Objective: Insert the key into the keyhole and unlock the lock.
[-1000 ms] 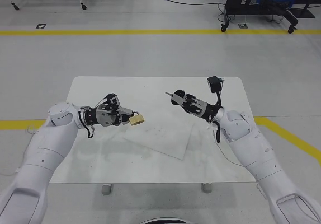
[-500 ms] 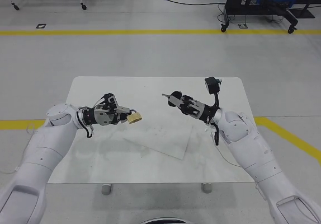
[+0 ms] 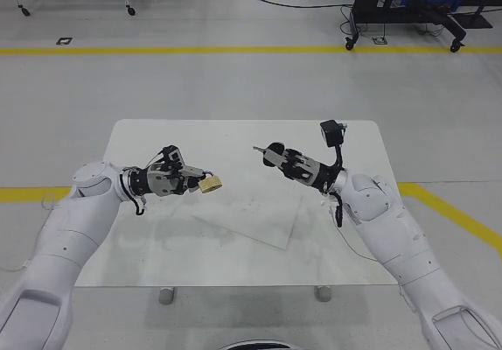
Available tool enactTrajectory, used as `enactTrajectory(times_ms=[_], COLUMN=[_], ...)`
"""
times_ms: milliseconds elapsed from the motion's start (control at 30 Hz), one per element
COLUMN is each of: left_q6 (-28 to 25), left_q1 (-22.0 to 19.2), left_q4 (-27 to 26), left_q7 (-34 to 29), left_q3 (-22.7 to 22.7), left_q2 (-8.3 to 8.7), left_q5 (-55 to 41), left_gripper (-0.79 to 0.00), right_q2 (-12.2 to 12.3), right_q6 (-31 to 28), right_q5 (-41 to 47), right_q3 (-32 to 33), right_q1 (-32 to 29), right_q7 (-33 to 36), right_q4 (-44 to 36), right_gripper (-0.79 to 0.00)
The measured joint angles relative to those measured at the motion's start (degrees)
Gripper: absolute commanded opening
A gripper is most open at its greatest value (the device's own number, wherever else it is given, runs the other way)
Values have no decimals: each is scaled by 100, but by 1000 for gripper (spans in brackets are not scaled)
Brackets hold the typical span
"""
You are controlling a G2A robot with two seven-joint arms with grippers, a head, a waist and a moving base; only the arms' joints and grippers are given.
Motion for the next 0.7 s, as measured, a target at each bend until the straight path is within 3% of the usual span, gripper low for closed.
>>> enactTrajectory(times_ms=[233,467,700], left_q6=[104,443,-9], left_q1=[106,221,283], left_q4=[-135,-325,-353], left_q7=[146,382,743], left_q3=[-4,-54,-147], left_q2=[-9,-43,-84], left_q5=[-67,-273,-243], left_gripper=[-785,-785,-785], right_q2=[-3,82,116], right_q6=[113,1297,2201], right_q5=[240,1727,2679], right_q3=[-76,-146,-187], right_q1=[-102,-268,-474], right_q7=[84,1400,2090], right_q4=[-110,-564,-928], right_gripper=[-785,-785,-785])
